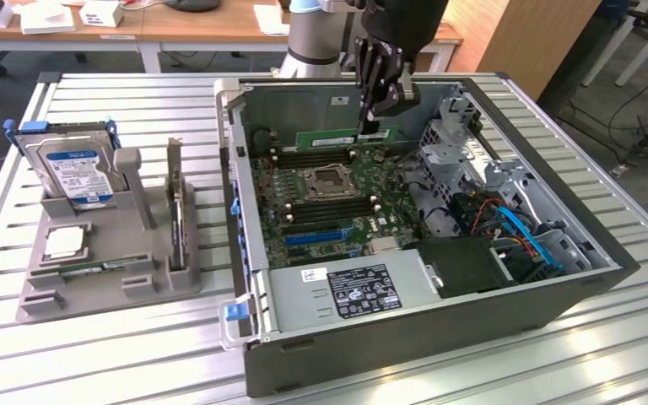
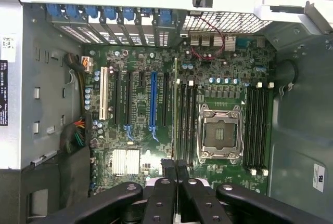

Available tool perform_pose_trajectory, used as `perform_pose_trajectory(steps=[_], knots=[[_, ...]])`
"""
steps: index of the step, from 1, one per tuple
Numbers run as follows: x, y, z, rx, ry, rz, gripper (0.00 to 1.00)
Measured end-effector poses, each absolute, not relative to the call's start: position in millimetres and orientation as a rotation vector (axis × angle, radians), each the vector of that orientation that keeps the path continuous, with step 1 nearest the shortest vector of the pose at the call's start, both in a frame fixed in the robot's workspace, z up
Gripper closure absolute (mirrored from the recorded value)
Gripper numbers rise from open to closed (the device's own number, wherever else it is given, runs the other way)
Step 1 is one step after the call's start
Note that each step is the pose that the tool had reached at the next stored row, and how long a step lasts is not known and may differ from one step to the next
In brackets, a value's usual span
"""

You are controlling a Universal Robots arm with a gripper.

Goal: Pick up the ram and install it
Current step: 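Pick up the ram and move it above insertion slot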

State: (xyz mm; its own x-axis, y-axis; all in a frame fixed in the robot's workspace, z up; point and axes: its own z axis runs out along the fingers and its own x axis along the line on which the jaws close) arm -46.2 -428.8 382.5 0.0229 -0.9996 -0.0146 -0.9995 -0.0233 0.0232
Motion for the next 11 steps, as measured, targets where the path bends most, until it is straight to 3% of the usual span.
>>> perform_pose_trajectory(steps=[11], knots=[[-46,-416,382,2.242,-2.191,-0.042,0.89]])
